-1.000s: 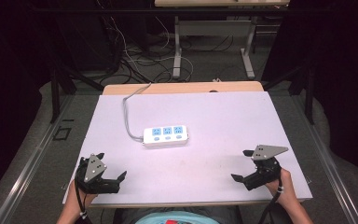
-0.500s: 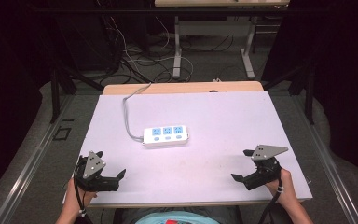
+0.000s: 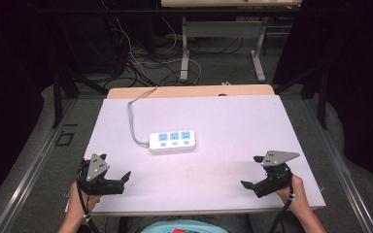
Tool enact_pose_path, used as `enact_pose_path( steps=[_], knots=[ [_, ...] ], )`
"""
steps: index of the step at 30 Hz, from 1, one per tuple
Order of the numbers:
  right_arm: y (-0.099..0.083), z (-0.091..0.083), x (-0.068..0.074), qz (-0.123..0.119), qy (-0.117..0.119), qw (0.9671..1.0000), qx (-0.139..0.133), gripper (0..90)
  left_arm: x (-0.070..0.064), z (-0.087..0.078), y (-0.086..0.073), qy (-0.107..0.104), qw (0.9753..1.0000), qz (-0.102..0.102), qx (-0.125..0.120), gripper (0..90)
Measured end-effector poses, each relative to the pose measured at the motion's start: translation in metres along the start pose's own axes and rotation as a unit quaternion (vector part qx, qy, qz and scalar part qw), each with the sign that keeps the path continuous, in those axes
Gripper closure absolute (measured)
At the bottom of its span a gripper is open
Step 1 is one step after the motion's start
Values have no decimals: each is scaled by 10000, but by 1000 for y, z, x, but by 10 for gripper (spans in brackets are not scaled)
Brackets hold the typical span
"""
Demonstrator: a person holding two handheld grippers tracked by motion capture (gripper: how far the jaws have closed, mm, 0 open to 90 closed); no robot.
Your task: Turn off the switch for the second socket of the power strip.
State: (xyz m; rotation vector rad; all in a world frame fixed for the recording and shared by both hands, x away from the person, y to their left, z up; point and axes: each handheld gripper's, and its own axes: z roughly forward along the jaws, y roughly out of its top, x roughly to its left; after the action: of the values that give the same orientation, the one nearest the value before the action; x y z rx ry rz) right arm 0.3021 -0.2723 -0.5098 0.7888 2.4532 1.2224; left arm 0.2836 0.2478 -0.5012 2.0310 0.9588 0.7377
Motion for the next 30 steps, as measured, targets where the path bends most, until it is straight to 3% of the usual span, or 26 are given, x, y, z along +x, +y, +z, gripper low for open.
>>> enact_pose_path(
  steps=[3, 11, 14, 21, 25, 30],
  knots=[
    [0, 0, 0, -8, 12, 10000, 12, 10, 1, 1, 3, 43, 10000, 71, -1, 1],
    [0, 1, -1, -7, 32, 10000, 62, 10, 0, 7, 10, 46, 10000, 10, 2, 3],
    [0, 1, -1, -5, 19, 10000, 57, 10, 0, 10, 13, 105, 9999, 99, -8, 3],
    [0, 2, 0, 32, -17, 10000, 53, 10, 0, 13, 17, 48, 10000, 17, -2, 3],
    [0, 2, -1, 14, 13, 10000, 72, 10, 2, 14, 22, 151, 9998, 111, -43, 3],
    [-1, 2, -1, 15, -5, 10000, 62, 10, 2, 18, 27, 126, 9998, 114, -66, 5]
  ],
)
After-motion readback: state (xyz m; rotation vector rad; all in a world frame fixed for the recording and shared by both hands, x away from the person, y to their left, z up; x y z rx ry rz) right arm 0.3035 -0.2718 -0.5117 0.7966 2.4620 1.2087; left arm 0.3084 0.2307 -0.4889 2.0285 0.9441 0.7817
